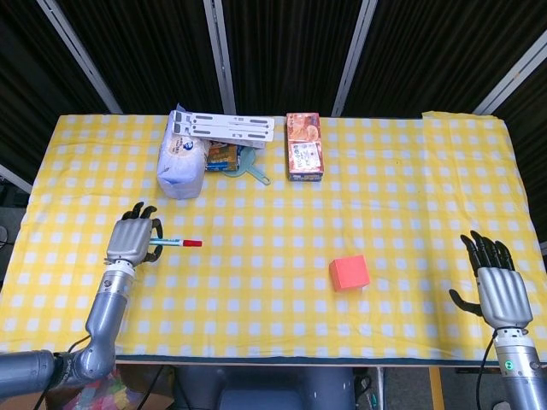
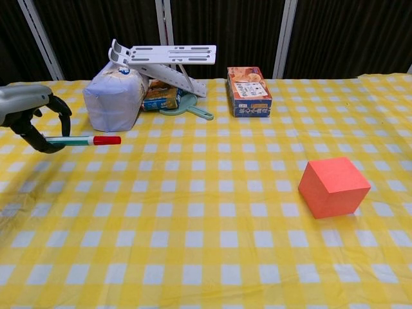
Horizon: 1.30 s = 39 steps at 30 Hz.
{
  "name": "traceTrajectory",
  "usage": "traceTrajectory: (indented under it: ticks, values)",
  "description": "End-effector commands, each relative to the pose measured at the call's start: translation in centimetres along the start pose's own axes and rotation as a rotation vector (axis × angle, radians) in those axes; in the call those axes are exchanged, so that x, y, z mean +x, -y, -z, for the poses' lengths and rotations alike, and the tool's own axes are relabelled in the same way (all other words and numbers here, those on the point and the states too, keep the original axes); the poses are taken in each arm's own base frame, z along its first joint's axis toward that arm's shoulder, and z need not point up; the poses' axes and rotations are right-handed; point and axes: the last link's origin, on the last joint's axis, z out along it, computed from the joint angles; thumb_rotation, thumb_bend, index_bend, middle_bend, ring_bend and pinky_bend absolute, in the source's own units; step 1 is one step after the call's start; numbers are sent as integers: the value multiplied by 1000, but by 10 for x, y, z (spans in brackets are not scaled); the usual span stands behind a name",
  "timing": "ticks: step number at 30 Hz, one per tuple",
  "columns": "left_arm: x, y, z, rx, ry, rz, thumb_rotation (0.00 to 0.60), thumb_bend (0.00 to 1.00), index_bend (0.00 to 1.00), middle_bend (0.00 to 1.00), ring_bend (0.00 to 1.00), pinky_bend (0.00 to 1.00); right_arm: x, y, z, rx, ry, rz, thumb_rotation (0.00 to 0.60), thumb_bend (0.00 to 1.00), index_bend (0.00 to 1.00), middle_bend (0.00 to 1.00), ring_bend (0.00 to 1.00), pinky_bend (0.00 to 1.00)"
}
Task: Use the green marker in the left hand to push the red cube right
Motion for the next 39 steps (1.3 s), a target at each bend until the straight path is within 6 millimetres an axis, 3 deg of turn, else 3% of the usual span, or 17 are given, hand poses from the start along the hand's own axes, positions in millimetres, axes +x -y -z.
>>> traceTrajectory:
  ticks: [1, 6, 14, 21, 27, 32, 39]
  values:
    - [-4, 15, -1, 7, 9, 0, 600, 469, 566, 132, 15, 146, 0, 0, 0, 0, -1, 1, 600, 303, 0, 0, 0, 0]
    - [-8, 19, -4, 2, 10, 17, 600, 417, 515, 117, 15, 136, 0, 0, 0, 0, -2, 0, 600, 303, 0, 0, 0, 0]
    - [-13, 26, -3, 2, 35, 15, 600, 260, 328, 46, 0, 77, 0, 0, 0, 5, -3, 0, 600, 303, 0, 0, 0, 0]
    - [8, 41, 8, -31, -67, 106, 600, 232, 199, 43, 0, 75, 1, 0, 1, 8, -7, 3, 600, 303, 0, 0, 0, 0]
    - [27, 75, 45, -112, -282, 40, 600, 227, 47, 8, 0, 75, 1, 0, 0, 15, -16, 13, 600, 302, 0, 0, 0, 0]
    - [17, 120, 92, -96, -347, 2, 600, 216, 0, 0, 0, 30, 3, 3, 0, 42, -55, 31, 600, 303, 0, 0, 0, 0]
    - [5, 162, 136, -22, -305, 19, 600, 185, 0, 0, 0, 5, 1, 6, -1, 66, -75, 27, 600, 303, 0, 0, 0, 0]
